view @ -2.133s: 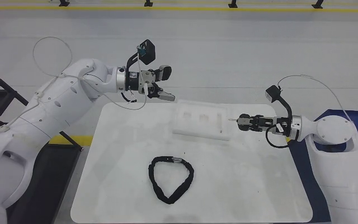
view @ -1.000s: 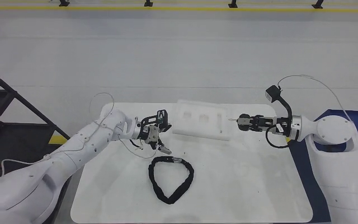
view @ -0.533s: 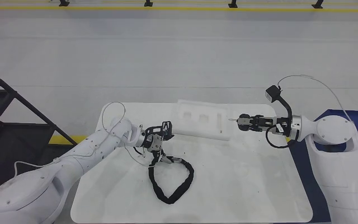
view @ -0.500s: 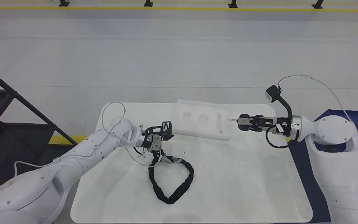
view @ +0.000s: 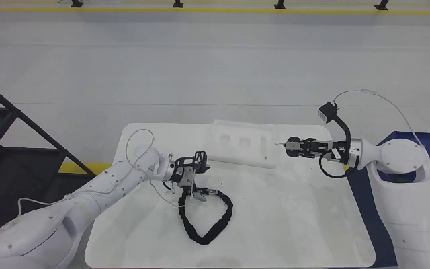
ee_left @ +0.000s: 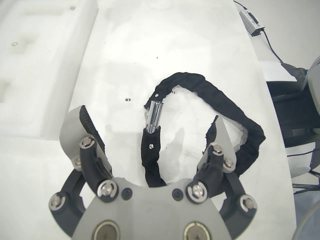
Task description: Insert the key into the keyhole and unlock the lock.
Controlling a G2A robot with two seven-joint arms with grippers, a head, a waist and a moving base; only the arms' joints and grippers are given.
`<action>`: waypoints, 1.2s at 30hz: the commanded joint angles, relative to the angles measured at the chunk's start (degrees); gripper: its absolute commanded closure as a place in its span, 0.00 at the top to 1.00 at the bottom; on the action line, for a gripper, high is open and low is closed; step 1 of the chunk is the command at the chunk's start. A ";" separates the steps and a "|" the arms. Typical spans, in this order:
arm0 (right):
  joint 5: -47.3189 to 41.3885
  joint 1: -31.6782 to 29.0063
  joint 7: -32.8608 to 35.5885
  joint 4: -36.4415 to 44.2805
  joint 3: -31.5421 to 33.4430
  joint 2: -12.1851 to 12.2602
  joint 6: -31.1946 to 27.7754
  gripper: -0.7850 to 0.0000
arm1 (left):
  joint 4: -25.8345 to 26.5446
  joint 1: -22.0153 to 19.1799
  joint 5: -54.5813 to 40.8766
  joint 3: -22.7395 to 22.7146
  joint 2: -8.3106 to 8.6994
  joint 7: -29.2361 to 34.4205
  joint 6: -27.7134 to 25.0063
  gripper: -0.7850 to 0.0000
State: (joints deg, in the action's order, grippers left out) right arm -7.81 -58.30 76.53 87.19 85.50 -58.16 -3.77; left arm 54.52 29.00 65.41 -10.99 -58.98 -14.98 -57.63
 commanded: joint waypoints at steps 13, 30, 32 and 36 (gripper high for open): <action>0.00 0.00 0.00 0.00 0.00 0.00 0.00 0.00 | -6.67 3.07 23.60 1.25 -3.58 -23.01 8.16 1.00; 0.00 0.00 0.00 0.00 0.00 0.00 0.00 0.00 | -16.28 2.46 29.92 1.25 -9.45 -27.41 7.92 0.29; 0.00 0.00 0.00 0.00 0.00 0.00 0.00 0.00 | -16.93 2.49 30.26 1.25 -10.01 -27.33 7.57 0.24; 0.00 0.00 0.00 0.00 0.00 0.00 0.00 0.00 | -18.40 2.39 30.35 1.16 -11.02 -27.27 6.50 0.15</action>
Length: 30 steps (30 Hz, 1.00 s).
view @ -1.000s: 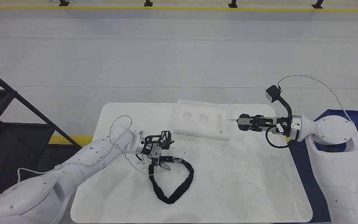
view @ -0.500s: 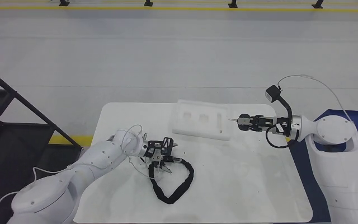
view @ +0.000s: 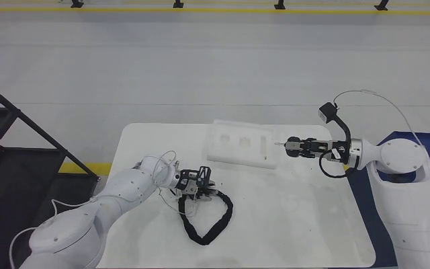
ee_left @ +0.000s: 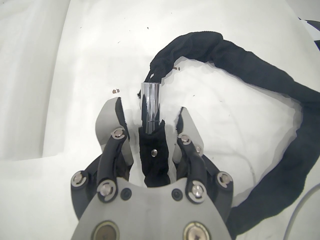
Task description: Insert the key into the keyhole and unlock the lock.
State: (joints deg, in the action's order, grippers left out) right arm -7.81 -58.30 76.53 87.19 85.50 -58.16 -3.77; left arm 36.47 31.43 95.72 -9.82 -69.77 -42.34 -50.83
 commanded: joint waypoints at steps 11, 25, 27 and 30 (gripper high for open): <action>0.00 0.00 0.00 0.00 0.00 0.00 0.00 0.00 | -0.67 -2.35 -1.15 -1.25 -1.85 -3.52 -6.43 0.00; 1.73 -1.32 -0.04 1.13 -0.79 0.18 1.30 0.00 | 17.36 -6.75 -11.27 -3.08 2.75 -3.94 -7.17 0.00; 2.49 -1.98 1.32 2.09 -0.88 0.47 3.09 0.00 | 19.12 -7.11 -12.56 -3.02 3.20 -3.94 -7.17 0.00; 3.02 -3.27 2.88 3.41 -0.89 0.86 5.09 0.00 | 20.81 -7.78 -13.38 -3.25 3.50 -3.94 -7.17 0.00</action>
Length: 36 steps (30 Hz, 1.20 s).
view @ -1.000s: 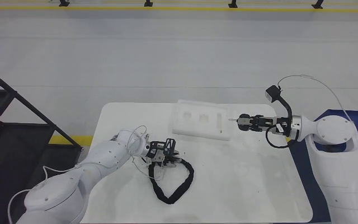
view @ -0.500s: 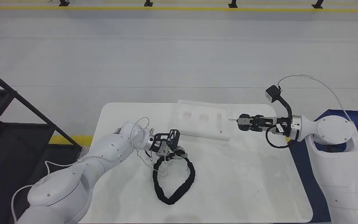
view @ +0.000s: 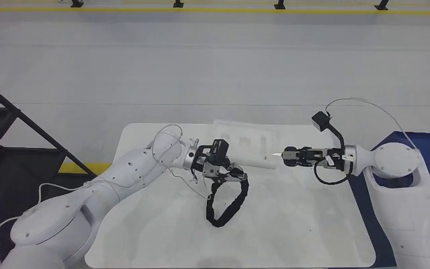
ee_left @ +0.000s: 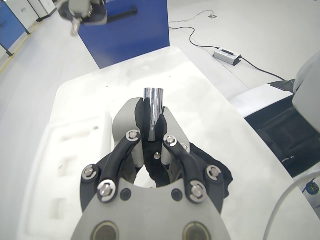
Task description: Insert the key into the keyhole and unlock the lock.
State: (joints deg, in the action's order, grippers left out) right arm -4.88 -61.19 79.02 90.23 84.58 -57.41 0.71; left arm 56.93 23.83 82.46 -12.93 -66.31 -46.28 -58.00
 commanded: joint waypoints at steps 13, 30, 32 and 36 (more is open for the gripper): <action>3.51 -10.72 2.66 18.75 7.53 2.42 6.33 0.00 | 1.93 -1.14 -2.39 -1.42 -3.11 0.46 0.00 0.00; 5.99 -17.49 0.23 30.55 14.45 3.42 5.53 0.00 | 0.53 -0.51 0.85 -2.13 -6.24 -5.48 5.48 0.00; 5.99 -17.49 0.23 30.55 14.45 3.42 5.53 0.00 | 0.53 -0.51 0.85 -2.13 -6.24 -5.48 5.48 0.00; 6.67 -18.04 -0.83 30.77 14.25 3.45 5.73 0.00 | 0.64 0.08 0.56 -2.23 -6.23 -4.89 6.00 0.00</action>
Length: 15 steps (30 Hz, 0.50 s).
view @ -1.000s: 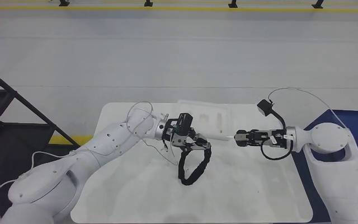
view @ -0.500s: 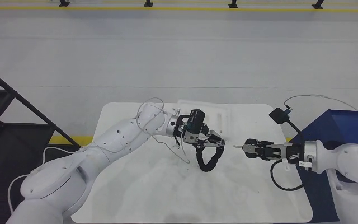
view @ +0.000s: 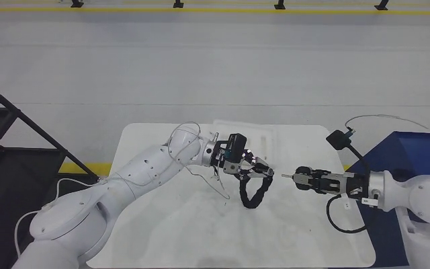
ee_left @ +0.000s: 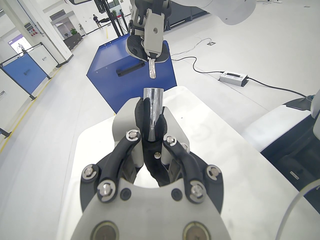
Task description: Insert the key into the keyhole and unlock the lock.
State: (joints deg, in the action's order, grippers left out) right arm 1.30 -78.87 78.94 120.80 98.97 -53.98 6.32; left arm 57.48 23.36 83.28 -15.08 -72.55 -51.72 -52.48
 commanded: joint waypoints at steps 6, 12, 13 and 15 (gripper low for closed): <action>6.49 -1.51 0.77 7.95 0.54 0.82 5.78 0.00 | 1.08 2.66 -0.10 -1.99 0.29 1.83 2.48 0.00; 12.93 -2.58 1.00 13.85 0.61 1.53 7.23 0.00 | 2.19 0.83 8.23 -2.09 -0.06 2.67 5.51 0.00; 14.32 -2.54 0.77 13.85 0.31 1.65 7.02 0.00 | 2.15 0.58 8.74 -2.15 -0.20 2.63 5.30 0.00; 16.23 -2.26 0.01 13.85 -0.49 1.81 6.80 0.00 | 2.11 0.04 9.64 -2.17 -0.52 2.39 4.58 0.00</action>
State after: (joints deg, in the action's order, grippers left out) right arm 16.52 -81.28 79.34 134.67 98.83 -52.24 13.11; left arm 59.63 23.65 92.49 -17.25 -72.91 -49.19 -47.52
